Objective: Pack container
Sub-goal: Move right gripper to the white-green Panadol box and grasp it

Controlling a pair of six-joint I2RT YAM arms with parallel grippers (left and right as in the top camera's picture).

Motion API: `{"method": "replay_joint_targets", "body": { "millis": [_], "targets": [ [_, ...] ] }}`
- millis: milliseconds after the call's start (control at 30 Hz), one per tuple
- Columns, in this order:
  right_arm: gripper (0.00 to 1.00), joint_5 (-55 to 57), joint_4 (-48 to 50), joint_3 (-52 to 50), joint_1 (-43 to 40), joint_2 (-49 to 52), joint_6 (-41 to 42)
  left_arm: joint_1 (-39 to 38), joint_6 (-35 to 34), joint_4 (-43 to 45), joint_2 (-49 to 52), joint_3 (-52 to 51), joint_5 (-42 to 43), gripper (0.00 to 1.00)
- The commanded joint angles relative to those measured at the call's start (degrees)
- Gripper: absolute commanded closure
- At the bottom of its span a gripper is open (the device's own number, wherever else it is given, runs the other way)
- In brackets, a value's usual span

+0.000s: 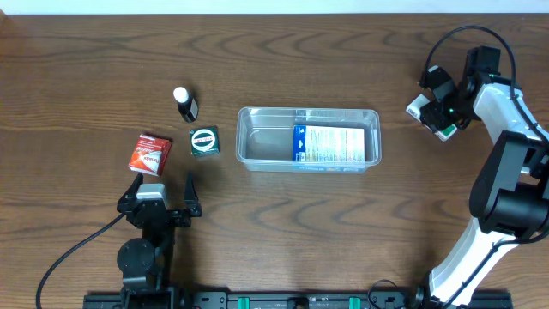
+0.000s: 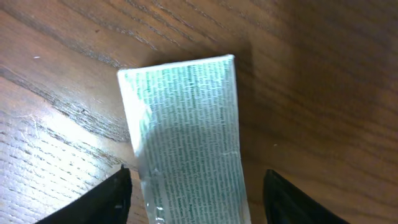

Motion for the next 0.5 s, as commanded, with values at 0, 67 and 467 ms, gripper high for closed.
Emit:
{"method": "replay_joint_targets", "body": {
  "millis": [0, 67, 467],
  "targets": [
    [0.28, -1.4, 0.0, 0.5, -0.6, 0.9, 0.5, 0.3, 0.8, -2.0, 0.0, -1.0, 0.9, 0.02],
    [0.25, -1.4, 0.0, 0.5, -0.6, 0.9, 0.5, 0.3, 0.8, -2.0, 0.0, -1.0, 0.9, 0.02],
    [0.30, -1.5, 1.3, 0.1, -0.6, 2.5, 0.6, 0.3, 0.8, -2.0, 0.0, -1.0, 0.9, 0.02]
  ]
}}
